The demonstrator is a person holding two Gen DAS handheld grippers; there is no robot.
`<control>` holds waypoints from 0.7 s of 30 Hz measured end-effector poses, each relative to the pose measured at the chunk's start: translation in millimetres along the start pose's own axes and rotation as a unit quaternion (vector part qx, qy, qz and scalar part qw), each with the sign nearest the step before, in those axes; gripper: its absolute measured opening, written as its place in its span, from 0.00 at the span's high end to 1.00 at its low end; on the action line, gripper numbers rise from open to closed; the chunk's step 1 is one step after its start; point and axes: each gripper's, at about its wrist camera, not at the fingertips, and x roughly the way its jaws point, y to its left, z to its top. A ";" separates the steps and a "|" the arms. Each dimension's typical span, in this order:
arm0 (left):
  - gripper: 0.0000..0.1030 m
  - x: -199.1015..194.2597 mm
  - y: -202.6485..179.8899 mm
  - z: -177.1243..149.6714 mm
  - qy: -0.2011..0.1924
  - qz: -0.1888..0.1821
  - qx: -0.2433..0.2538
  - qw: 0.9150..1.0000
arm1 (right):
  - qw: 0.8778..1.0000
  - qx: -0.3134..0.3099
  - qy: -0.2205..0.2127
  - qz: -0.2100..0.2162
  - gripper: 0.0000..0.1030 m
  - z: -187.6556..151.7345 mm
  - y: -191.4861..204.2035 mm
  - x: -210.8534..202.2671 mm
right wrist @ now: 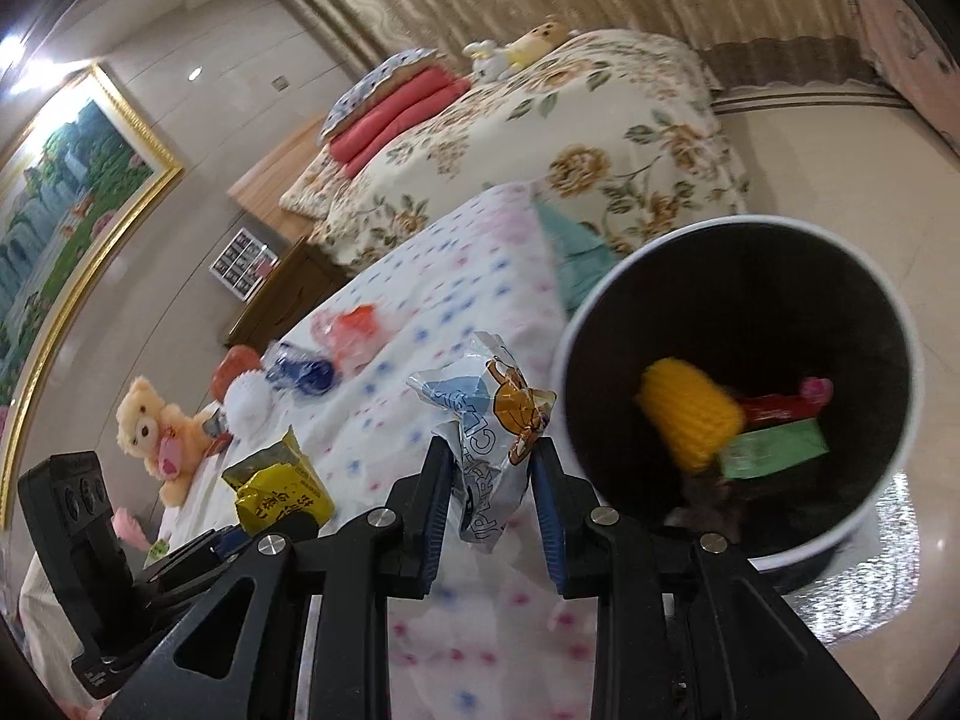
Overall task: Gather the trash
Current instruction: 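Carry the white-blue wrapper and yellow snack bag over the trash bin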
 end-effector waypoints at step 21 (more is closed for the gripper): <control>0.69 36.7 -80.3 22.0 0.013 -0.034 0.064 0.997 | 0.996 0.056 -0.035 -0.052 0.71 11.6 -79.5 -36.5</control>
